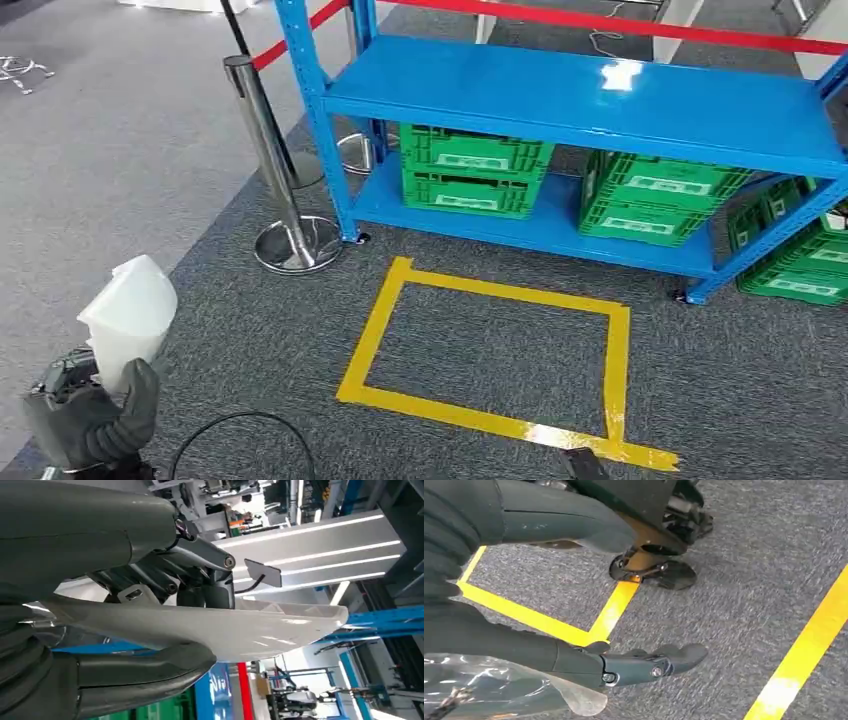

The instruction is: Take the parts from the cabinet and place them on the table.

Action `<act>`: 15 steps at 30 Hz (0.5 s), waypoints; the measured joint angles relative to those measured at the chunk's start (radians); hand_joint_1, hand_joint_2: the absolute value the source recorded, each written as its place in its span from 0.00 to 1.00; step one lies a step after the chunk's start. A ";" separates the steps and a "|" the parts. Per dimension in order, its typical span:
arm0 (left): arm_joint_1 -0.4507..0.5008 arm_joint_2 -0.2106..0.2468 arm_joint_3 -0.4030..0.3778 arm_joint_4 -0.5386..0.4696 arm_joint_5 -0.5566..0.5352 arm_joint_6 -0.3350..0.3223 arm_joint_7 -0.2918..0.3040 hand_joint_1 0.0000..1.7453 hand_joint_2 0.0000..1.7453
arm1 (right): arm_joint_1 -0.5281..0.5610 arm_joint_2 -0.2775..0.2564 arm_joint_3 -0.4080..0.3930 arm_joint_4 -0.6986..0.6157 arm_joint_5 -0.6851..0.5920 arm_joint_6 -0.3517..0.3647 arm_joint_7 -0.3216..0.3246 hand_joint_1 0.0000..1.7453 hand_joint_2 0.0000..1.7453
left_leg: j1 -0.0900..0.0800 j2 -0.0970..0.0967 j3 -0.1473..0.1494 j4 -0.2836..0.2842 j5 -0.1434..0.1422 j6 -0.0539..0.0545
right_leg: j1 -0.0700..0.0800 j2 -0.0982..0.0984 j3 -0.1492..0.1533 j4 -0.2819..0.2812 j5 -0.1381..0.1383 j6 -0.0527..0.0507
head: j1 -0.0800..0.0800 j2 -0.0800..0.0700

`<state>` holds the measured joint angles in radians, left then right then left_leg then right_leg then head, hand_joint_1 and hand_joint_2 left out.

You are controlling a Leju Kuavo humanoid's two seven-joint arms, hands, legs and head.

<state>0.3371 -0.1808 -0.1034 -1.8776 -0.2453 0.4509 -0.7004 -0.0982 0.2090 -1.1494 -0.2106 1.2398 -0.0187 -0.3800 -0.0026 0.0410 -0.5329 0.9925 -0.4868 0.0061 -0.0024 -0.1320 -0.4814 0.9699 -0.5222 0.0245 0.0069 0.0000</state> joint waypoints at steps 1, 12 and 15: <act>0.001 0.001 0.000 -0.003 0.000 -0.001 0.000 1.00 1.00 | -0.002 0.000 0.000 0.000 -0.001 0.003 -0.005 0.00 1.00 | 0.009 -0.009 0.004 -0.013 0.009 0.013 | -0.002 0.009 -0.010 0.001 -0.011 0.007 | 0.000 0.000; -0.008 0.009 -0.021 -0.005 -0.024 -0.001 0.000 1.00 1.00 | 0.000 -0.002 -0.004 0.000 -0.024 0.027 -0.051 0.00 1.00 | 0.001 -0.129 -0.042 0.013 0.034 0.016 | -0.020 0.217 -0.015 0.015 -0.010 0.015 | 0.005 0.000; -0.007 0.009 -0.021 -0.003 -0.040 0.004 0.000 1.00 1.00 | 0.004 -0.002 -0.005 0.000 -0.034 0.026 -0.045 0.00 1.00 | 0.007 -0.158 -0.062 0.012 0.051 -0.007 | -0.015 0.188 -0.015 0.023 -0.013 0.007 | 0.005 0.000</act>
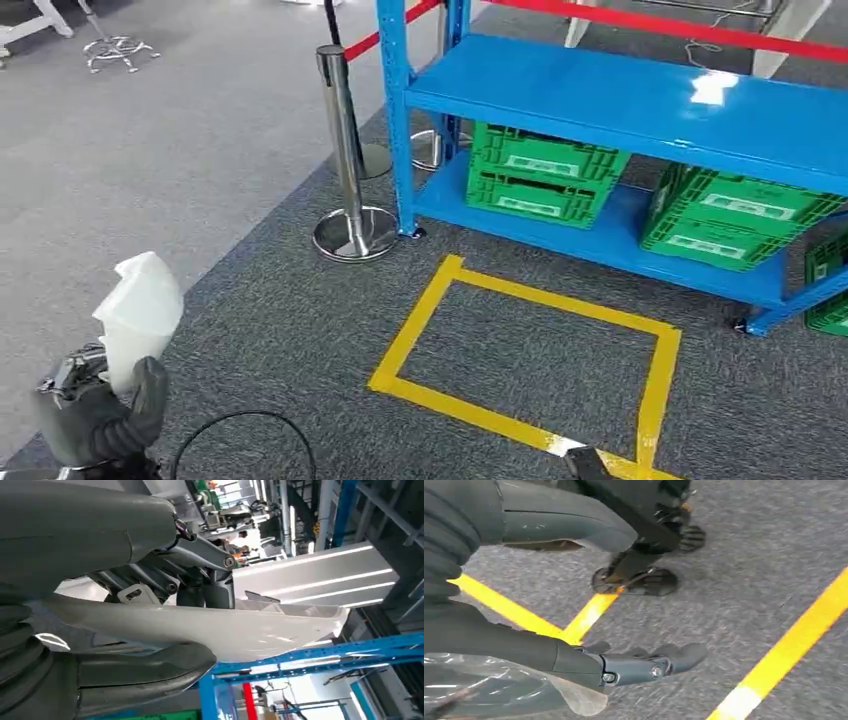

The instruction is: Take the parts from the cabinet and place them on the table.

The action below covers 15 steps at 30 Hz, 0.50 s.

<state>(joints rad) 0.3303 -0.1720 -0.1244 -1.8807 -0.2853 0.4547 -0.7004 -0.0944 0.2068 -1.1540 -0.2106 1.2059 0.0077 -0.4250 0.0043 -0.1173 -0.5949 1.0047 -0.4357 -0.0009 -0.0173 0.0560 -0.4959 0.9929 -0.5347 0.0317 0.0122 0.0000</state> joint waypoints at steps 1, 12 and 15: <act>0.000 0.000 0.000 0.000 0.000 0.000 0.000 1.00 1.00 | 0.003 0.001 0.000 0.000 -0.002 0.000 0.001 0.00 1.00 | -0.001 -0.001 -0.006 0.005 -0.001 -0.004 | -0.007 -0.014 -0.002 -0.006 0.007 -0.011 | 0.000 0.000; -0.016 -0.001 0.004 0.005 0.025 0.016 0.001 1.00 1.00 | 0.014 0.004 -0.007 0.000 -0.002 -0.020 0.026 0.00 1.00 | -0.023 0.204 0.042 0.007 -0.046 0.013 | 0.014 -0.152 -0.004 -0.004 0.005 -0.018 | -0.009 0.000; -0.028 -0.003 0.004 0.005 0.022 0.017 0.000 1.00 1.00 | 0.014 0.004 -0.007 0.000 -0.002 -0.025 0.035 0.00 1.00 | -0.024 0.183 0.032 0.003 -0.040 0.020 | 0.015 -0.172 -0.006 -0.003 0.005 -0.014 | -0.007 0.000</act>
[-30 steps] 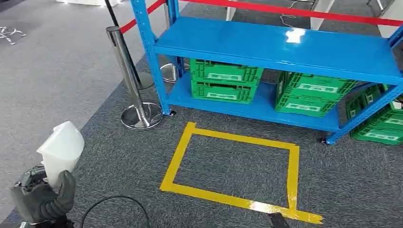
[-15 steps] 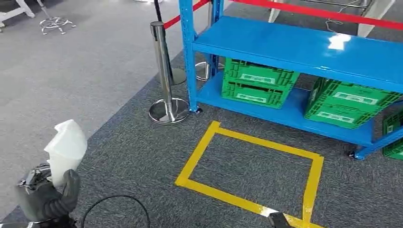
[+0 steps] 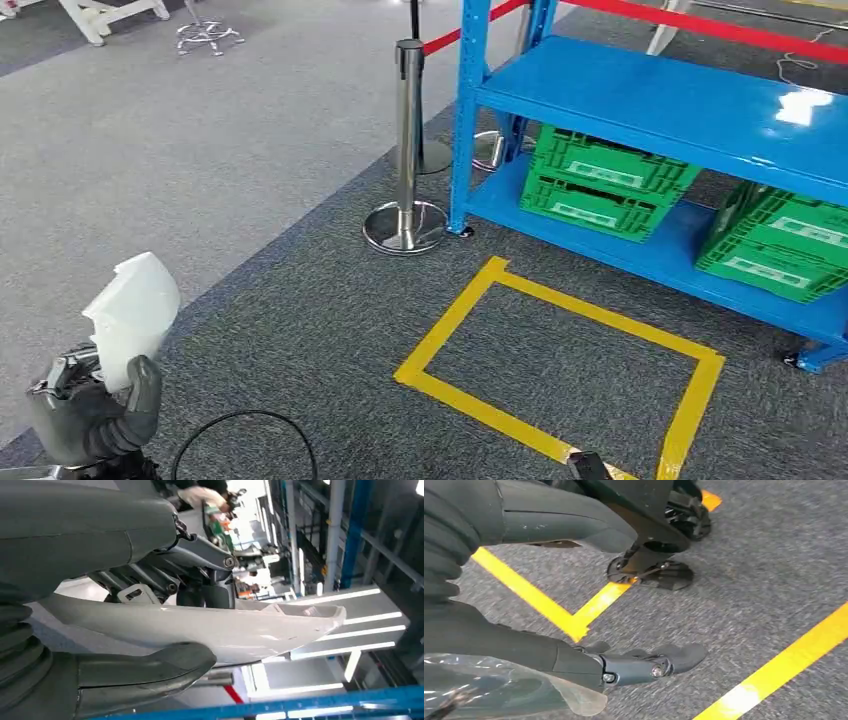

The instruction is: Take the parts from the cabinet and place them on the table.

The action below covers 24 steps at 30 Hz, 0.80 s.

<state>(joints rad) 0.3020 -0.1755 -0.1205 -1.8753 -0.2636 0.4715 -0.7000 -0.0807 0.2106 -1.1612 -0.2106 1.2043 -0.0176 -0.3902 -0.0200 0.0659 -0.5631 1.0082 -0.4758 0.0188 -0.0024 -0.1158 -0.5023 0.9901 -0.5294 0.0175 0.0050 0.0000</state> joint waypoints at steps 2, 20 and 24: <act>0.000 0.000 0.000 0.000 0.000 0.000 0.000 1.00 1.00 | 0.000 0.000 0.000 0.000 0.000 0.000 0.000 0.00 1.00 | 0.000 0.000 0.000 0.000 0.000 0.000 | 0.000 0.000 0.000 0.000 0.000 0.000 | 0.000 0.000; -0.068 -0.001 -0.079 0.031 0.048 0.113 0.000 1.00 1.00 | 0.020 0.003 -0.017 0.000 0.009 -0.051 0.017 0.00 1.00 | 0.015 -0.093 -0.088 0.114 -0.035 -0.032 | -0.017 0.133 -0.007 0.003 0.007 -0.011 | -0.005 0.000; -0.070 0.011 -0.103 0.035 0.051 0.147 0.000 1.00 1.00 | 0.028 0.002 -0.015 0.000 0.041 -0.074 0.031 0.00 1.00 | 0.024 -0.075 -0.172 0.313 -0.101 -0.040 | -0.014 0.073 -0.008 0.003 0.004 -0.013 | -0.005 0.000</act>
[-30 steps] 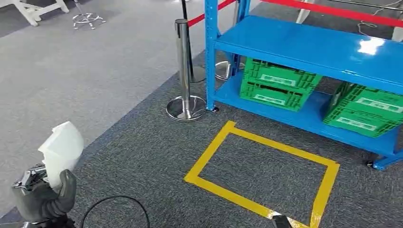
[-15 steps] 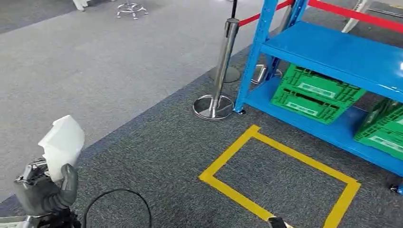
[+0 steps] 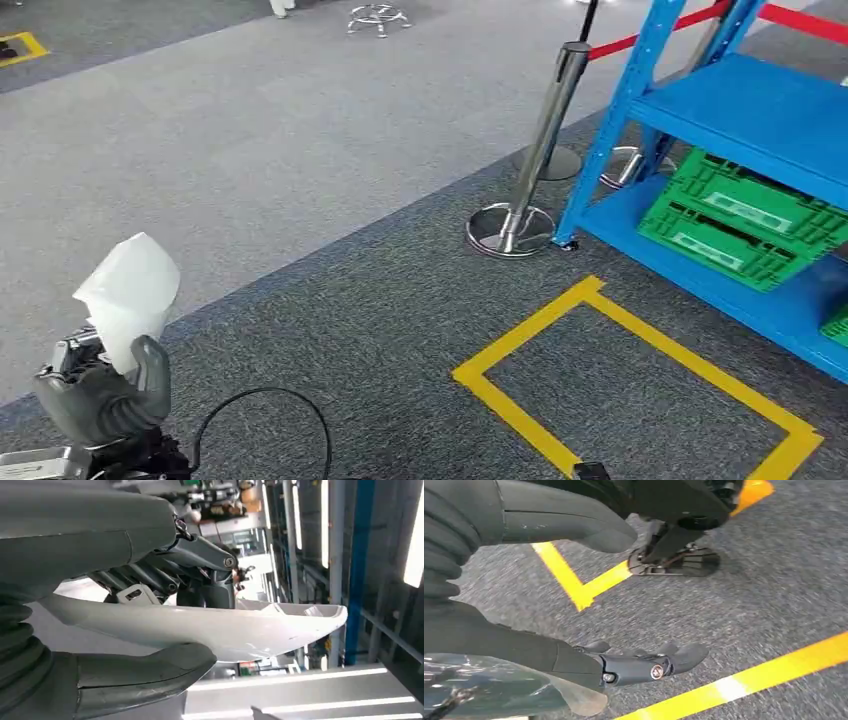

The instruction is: Take the parts from the cabinet and place them on the table.

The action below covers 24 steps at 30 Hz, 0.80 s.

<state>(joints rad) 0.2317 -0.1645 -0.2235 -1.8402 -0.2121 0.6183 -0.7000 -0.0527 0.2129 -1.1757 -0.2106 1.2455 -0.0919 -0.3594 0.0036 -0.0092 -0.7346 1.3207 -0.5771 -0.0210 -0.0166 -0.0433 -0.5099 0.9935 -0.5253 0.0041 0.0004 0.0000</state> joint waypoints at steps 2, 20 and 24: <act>0.000 0.004 -0.007 0.000 -0.004 0.011 0.000 1.00 1.00 | -0.001 0.000 0.003 0.000 0.012 -0.006 0.003 0.00 1.00 | -0.001 0.011 0.078 -0.142 0.079 0.007 | 0.001 -0.023 0.004 0.000 -0.003 0.002 | 0.000 0.000; -0.021 0.000 -0.054 0.006 -0.166 0.079 0.000 1.00 1.00 | 0.019 0.037 0.027 0.000 0.035 -0.036 0.007 0.00 1.00 | -0.017 -0.094 0.145 -0.293 0.115 0.053 | -0.009 0.131 -0.024 0.012 -0.006 0.039 | 0.011 0.000; -0.018 -0.001 -0.055 0.006 -0.170 0.080 0.000 1.00 1.00 | 0.017 0.044 0.027 0.000 0.032 -0.045 0.016 0.00 1.00 | -0.011 -0.134 0.132 -0.296 0.126 0.030 | -0.007 0.090 -0.015 0.011 0.001 0.013 | 0.011 0.000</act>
<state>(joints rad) 0.2137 -0.1652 -0.2785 -1.8338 -0.3822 0.6981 -0.7000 -0.0356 0.2566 -1.1490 -0.2106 1.2776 -0.1373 -0.3433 -0.0072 -0.1437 -0.6030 1.0244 -0.4512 0.0091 -0.0237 0.0465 -0.5247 1.0049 -0.5242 0.0173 0.0115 0.0000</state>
